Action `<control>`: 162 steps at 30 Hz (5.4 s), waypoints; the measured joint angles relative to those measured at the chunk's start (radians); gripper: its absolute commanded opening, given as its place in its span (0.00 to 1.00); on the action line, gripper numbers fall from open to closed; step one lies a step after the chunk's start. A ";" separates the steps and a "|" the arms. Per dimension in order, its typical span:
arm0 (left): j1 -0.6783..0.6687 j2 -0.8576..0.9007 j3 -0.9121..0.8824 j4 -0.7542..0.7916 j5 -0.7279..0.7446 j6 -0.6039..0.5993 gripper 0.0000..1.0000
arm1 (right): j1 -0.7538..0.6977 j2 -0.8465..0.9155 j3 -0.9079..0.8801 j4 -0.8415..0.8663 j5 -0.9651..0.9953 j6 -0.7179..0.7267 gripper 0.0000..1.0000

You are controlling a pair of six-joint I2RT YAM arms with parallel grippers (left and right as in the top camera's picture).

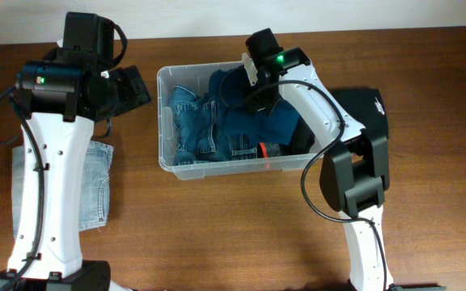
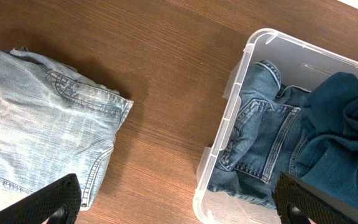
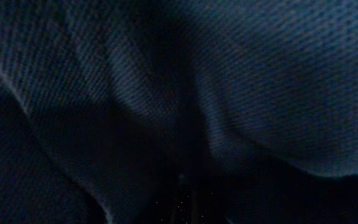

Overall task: Pack container
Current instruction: 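Release and press the teal-blue garment flat with the right gripper, then move the right gripper to the black folded shirt at right, then close the right gripper on the black Nike shirt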

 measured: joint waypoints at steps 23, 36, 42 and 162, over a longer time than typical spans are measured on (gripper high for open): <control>0.000 0.000 0.000 0.000 0.000 0.000 0.99 | -0.015 -0.180 -0.073 -0.178 -0.003 0.015 0.04; 0.000 0.000 0.000 0.000 0.000 0.000 0.99 | -0.023 -0.219 -0.311 0.061 -0.043 0.018 0.04; 0.000 0.000 0.000 0.000 0.000 0.000 0.99 | -0.024 -0.219 -0.209 -0.087 -0.057 0.018 0.04; 0.000 0.000 0.000 0.000 0.000 0.000 0.99 | -0.563 -0.321 -0.850 0.749 0.046 0.518 0.99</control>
